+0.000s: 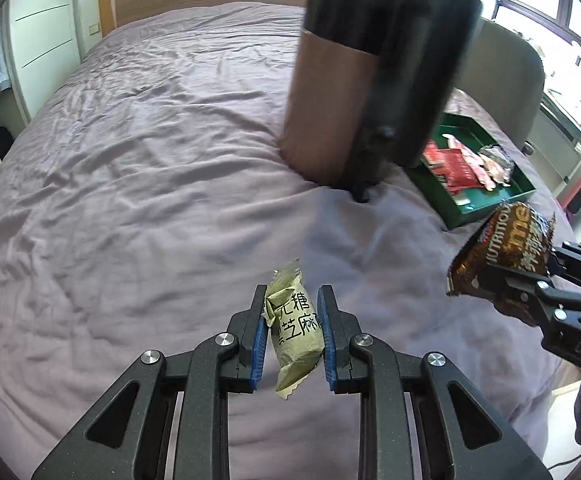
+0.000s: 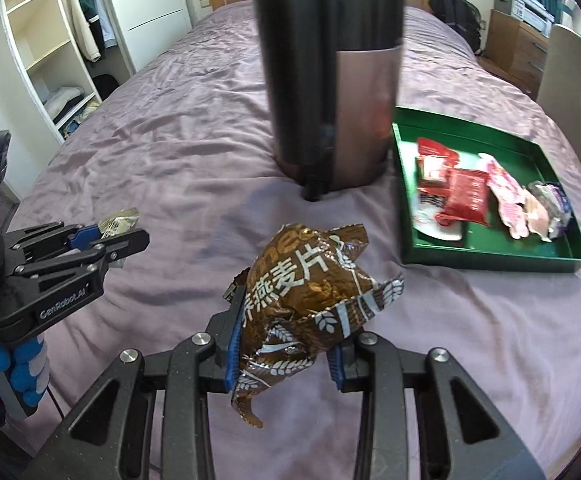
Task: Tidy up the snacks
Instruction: 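Carry the olive candy and brown bag over the green tray with both tools, then open both tools to release the olive candy and brown bag into the tray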
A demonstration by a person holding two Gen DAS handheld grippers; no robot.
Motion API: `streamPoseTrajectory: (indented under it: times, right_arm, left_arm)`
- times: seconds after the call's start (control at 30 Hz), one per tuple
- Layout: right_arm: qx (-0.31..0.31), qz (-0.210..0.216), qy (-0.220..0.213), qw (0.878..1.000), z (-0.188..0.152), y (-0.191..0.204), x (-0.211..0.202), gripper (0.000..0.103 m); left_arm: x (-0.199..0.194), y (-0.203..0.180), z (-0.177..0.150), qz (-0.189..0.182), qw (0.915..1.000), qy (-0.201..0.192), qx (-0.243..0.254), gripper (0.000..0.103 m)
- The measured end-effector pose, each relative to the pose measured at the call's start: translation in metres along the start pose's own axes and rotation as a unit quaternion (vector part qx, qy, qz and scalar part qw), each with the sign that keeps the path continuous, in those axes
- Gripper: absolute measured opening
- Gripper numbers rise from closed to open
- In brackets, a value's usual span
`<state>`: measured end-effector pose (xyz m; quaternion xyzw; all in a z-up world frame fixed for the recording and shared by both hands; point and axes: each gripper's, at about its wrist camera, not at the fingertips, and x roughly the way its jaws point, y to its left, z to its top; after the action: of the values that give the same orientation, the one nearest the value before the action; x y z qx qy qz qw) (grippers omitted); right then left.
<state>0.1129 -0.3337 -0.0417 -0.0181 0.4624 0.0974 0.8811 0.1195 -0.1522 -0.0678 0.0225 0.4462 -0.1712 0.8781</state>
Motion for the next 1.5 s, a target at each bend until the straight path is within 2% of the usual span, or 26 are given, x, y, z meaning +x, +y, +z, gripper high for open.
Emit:
streamPoseTrajectory:
  times: [0.23, 0.43, 0.53, 0.73, 0.8, 1.0, 1.1, 1.17, 1.3, 1.37, 1.5]
  right_arm:
    - [0.037, -0.064, -0.048, 0.996, 0.014, -0.094, -0.018, 0.103]
    - [0.06, -0.097, -0.078, 0.99, 0.04, -0.162, -0.006, 0.103]
    - [0.071, -0.104, -0.081, 0.989, 0.054, -0.189, 0.012, 0.103]
    - [0.082, -0.109, -0.088, 0.987, 0.075, -0.224, 0.047, 0.103]
    - [0.09, -0.11, -0.086, 0.986, 0.077, -0.232, 0.058, 0.103]
    - [0.098, -0.103, -0.088, 0.986, 0.07, -0.248, 0.082, 0.103]
    - [0.1, -0.099, -0.094, 0.986, 0.07, -0.251, 0.084, 0.103]
    - [0.093, -0.102, -0.096, 0.986, 0.07, -0.249, 0.083, 0.103]
    - [0.087, -0.112, -0.1, 0.985, 0.069, -0.248, 0.081, 0.103]
    - [0.091, -0.115, -0.1, 0.984, 0.067, -0.25, 0.079, 0.103]
    - [0.098, -0.124, -0.105, 0.982, 0.065, -0.253, 0.073, 0.103]
  left_arm:
    - [0.009, -0.103, 0.037, -0.054, 0.9967, -0.025, 0.055, 0.02]
    - [0.04, -0.159, 0.088, -0.045, 0.9951, -0.057, 0.067, 0.02]
    - [0.065, -0.177, 0.111, -0.022, 0.995, -0.07, 0.068, 0.021]
    - [0.118, -0.19, 0.138, 0.015, 0.995, -0.073, 0.067, 0.023]
    - [0.134, -0.19, 0.143, 0.017, 0.9961, -0.064, 0.058, 0.023]
    - [0.166, -0.19, 0.141, 0.029, 0.9973, -0.045, 0.05, 0.025]
    - [0.169, -0.193, 0.139, 0.035, 0.9963, -0.053, 0.057, 0.032]
    - [0.17, -0.193, 0.138, 0.035, 0.9963, -0.054, 0.056, 0.041]
    - [0.169, -0.195, 0.137, 0.035, 0.9963, -0.055, 0.056, 0.048]
    - [0.169, -0.196, 0.137, 0.033, 0.9964, -0.054, 0.056, 0.058]
    - [0.163, -0.198, 0.137, 0.038, 0.9958, -0.061, 0.057, 0.062]
